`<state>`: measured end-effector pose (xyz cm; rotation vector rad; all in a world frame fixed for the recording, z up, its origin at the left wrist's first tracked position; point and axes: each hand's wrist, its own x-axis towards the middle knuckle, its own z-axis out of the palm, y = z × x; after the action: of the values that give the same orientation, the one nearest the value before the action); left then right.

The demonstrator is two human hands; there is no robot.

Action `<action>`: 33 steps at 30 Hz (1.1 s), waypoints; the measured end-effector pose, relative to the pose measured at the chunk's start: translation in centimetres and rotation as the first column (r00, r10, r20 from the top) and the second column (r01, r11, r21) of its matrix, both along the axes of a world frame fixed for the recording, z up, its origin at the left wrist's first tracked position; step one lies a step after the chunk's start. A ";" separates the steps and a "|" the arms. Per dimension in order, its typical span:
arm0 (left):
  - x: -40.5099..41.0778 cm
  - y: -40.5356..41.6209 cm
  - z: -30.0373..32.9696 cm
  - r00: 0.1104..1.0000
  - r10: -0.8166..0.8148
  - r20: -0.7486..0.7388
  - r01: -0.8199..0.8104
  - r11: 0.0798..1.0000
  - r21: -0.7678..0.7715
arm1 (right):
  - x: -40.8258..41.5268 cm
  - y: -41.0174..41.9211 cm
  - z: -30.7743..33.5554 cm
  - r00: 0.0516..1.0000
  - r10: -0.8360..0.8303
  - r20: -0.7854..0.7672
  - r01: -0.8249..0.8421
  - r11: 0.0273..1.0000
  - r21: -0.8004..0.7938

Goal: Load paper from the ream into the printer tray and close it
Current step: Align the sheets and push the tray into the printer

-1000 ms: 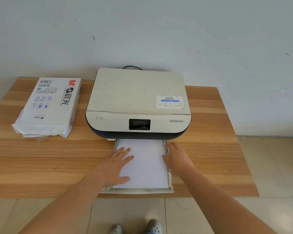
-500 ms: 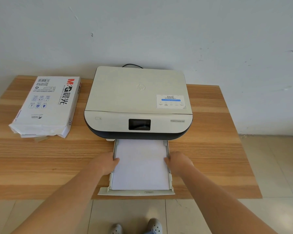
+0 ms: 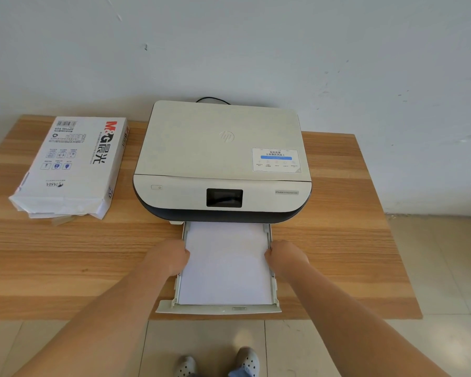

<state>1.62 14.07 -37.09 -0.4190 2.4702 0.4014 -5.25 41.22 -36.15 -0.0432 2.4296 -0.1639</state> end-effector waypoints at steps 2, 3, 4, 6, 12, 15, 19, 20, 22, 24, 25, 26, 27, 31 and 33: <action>0.0 0.0 -0.1 1.000 0.028 0.001 -0.028 0.999 0.031 | -0.1 0.0 0.0 1.000 -0.005 0.003 0.005 1.000 -0.002; 0.0 0.0 0.0 0.999 0.038 0.003 -0.039 0.998 0.044 | -0.1 0.0 0.0 1.000 -0.010 0.007 0.010 1.000 -0.001; 0.0 0.0 0.0 0.999 0.042 0.002 -0.042 0.998 0.051 | -0.1 0.0 -0.1 1.000 0.004 0.009 -0.004 1.000 0.011; 0.1 0.0 -0.1 0.999 0.042 -0.009 -0.042 0.998 0.055 | 0.0 0.0 -0.1 1.000 0.013 0.019 -0.013 1.000 0.012; 0.0 0.3 -0.3 0.999 0.036 -0.034 -0.035 0.999 0.036 | 0.2 -0.4 0.1 0.999 0.049 0.015 -0.049 0.999 0.011; 0.0 0.4 -0.5 0.999 0.024 -0.040 -0.023 0.999 0.025 | 0.5 -0.6 0.2 0.999 0.002 -0.046 -0.004 0.999 -0.035; 0.0 0.4 -0.9 0.999 0.022 -0.038 -0.021 1.000 0.022 | 0.7 -1.0 0.7 1.000 -0.020 -0.018 0.020 1.000 0.003; 0.0 0.3 -0.9 0.999 0.019 -0.041 -0.018 1.000 0.021 | 0.7 -1.0 0.7 1.000 0.002 -0.019 -0.001 1.000 0.017; 0.1 0.3 -0.9 0.998 0.017 -0.053 -0.016 0.999 0.030 | 0.7 -0.8 0.5 0.997 0.070 -0.018 -0.069 0.996 0.052; 0.2 0.1 -0.7 0.998 0.015 -0.057 -0.013 0.999 0.043 | 0.6 -0.8 0.6 0.993 0.114 -0.007 -0.113 0.990 0.081; 0.3 0.1 -0.7 0.998 0.014 -0.057 -0.011 0.999 0.048 | 0.5 -0.7 0.7 0.991 0.131 0.001 -0.130 0.987 0.097; 0.3 0.0 -0.6 0.998 0.013 -0.056 -0.011 0.999 0.051 | 0.5 -0.6 0.8 0.989 0.150 0.001 -0.149 0.983 0.105; 0.4 0.0 -0.5 0.998 0.014 -0.055 -0.011 0.999 0.052 | 0.5 -0.6 0.9 0.986 0.169 0.004 -0.169 0.979 0.115; 0.3 0.2 -0.5 0.998 0.008 -0.066 -0.006 1.000 0.030 | 0.6 -0.6 0.9 0.976 0.216 0.016 -0.216 0.967 0.138; 0.3 0.3 -0.6 0.998 0.013 -0.065 -0.012 1.000 0.022 | 0.6 -0.8 0.9 0.979 0.204 0.017 -0.205 0.970 0.130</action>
<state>1.89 14.40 -37.72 -0.4188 2.5250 0.4530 -4.64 40.46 -35.25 -0.2332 2.4089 0.0890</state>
